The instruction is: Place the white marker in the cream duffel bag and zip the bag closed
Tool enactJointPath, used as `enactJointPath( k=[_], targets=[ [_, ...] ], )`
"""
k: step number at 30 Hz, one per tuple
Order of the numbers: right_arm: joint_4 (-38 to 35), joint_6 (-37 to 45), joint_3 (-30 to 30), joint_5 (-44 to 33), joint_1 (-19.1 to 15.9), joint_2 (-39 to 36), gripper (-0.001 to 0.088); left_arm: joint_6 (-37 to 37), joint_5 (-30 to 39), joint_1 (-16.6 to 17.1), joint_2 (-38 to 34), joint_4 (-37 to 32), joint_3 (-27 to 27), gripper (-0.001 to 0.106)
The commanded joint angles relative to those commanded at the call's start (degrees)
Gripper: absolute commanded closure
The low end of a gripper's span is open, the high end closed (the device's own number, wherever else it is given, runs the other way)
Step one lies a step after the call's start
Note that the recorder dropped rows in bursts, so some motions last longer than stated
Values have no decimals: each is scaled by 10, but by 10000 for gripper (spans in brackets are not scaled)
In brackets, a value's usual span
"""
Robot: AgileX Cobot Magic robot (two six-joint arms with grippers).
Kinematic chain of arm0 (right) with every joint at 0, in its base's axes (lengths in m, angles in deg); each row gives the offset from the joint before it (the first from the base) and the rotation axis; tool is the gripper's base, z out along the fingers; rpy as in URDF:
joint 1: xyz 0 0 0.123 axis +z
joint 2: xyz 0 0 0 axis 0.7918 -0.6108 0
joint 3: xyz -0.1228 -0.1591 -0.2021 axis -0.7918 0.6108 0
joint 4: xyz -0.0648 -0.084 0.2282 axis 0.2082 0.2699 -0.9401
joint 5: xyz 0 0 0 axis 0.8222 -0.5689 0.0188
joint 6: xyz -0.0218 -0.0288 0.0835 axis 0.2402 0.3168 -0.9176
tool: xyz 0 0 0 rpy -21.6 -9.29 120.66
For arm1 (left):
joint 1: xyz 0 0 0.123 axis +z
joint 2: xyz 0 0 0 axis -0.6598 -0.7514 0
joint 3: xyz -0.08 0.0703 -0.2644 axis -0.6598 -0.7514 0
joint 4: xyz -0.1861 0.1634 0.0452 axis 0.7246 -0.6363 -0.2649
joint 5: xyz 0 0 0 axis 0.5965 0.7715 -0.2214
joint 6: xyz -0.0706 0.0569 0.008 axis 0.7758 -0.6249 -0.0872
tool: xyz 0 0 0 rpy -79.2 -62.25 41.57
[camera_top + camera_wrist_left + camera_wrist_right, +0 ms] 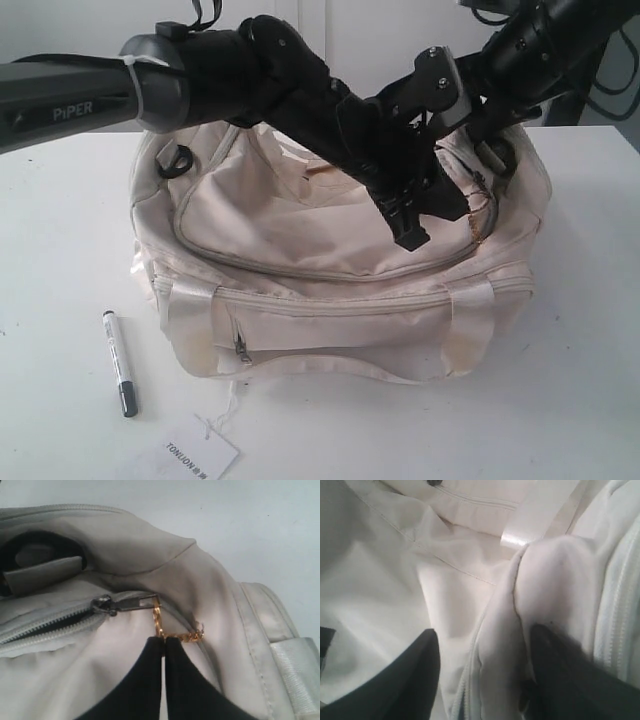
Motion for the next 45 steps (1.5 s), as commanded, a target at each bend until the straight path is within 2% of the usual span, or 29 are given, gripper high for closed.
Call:
enactJointPath(
  k=[18, 20, 22, 26, 28, 38, 45],
  targets=[
    [7, 2, 0, -20, 0, -34, 353, -46, -27, 0, 1, 15, 0, 1053],
    [11, 2, 0, -22, 0, -37, 405, -47, -27, 0, 1, 15, 0, 1053],
    [13, 2, 0, -22, 0, -37, 496, -47, -27, 0, 1, 15, 0, 1053],
    [22, 2, 0, -21, 0, -37, 760, -47, -27, 0, 1, 15, 0, 1053],
    [22, 2, 0, -17, 0, -37, 860, -47, -27, 0, 1, 15, 0, 1053],
    [-4, -13, -1, 23, -1, -27, 868, -23, -21, 0, 1, 15, 0, 1053],
    [-15, -45, -1, 53, -1, -22, 868, -7, 7, 0, 1, 20, 0, 1053]
  ],
)
